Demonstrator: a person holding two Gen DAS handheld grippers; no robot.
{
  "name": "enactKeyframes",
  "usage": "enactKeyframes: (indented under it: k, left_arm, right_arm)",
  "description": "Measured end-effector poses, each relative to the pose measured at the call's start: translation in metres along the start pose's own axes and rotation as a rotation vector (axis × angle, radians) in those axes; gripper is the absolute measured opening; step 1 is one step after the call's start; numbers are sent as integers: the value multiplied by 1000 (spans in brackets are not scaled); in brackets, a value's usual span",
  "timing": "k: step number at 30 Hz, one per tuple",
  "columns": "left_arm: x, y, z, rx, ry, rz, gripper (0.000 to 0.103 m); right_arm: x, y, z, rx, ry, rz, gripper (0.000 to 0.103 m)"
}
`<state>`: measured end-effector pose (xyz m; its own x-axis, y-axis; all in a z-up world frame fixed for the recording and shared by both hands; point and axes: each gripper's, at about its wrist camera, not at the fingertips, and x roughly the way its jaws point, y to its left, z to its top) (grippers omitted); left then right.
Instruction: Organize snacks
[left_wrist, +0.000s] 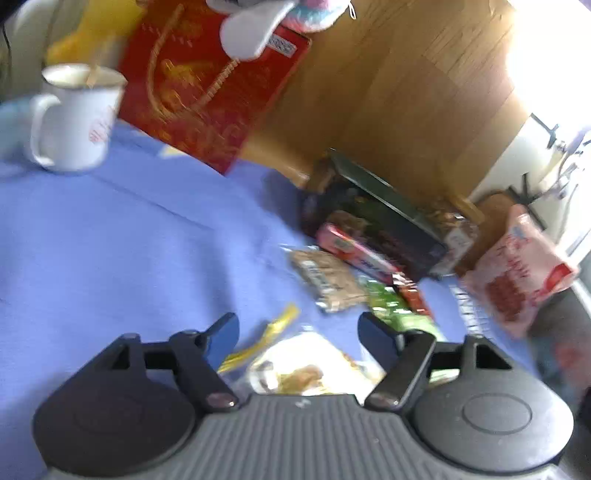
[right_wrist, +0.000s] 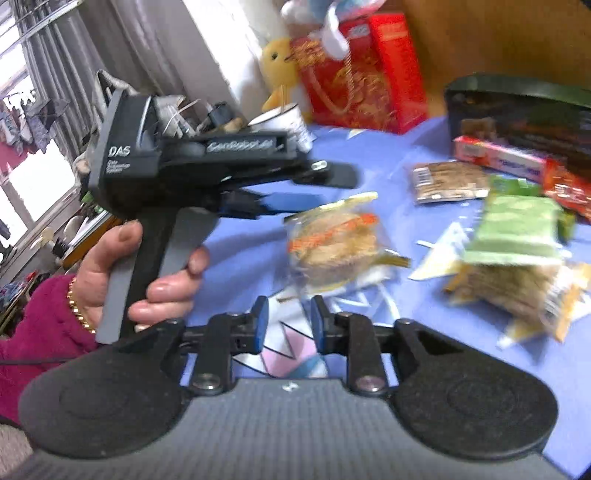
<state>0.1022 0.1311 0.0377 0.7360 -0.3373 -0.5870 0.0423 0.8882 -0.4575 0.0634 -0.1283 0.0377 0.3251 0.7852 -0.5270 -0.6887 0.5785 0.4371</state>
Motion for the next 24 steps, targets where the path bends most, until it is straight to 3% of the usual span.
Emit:
enactKeyframes:
  k: [6,11,24]
  left_arm:
    - [-20,-17,-14,167,-53,246,77]
    - [-19,-31,-26,308,-57,405,79]
    - [-15,-42,-29,366,-59,498,82]
  right_arm:
    - [-21,-37,-15,165,-96,-72,34]
    - [-18,-43,-31,185,-109,-80,33]
    - [-21,-42,-35,177,-137,-80,36]
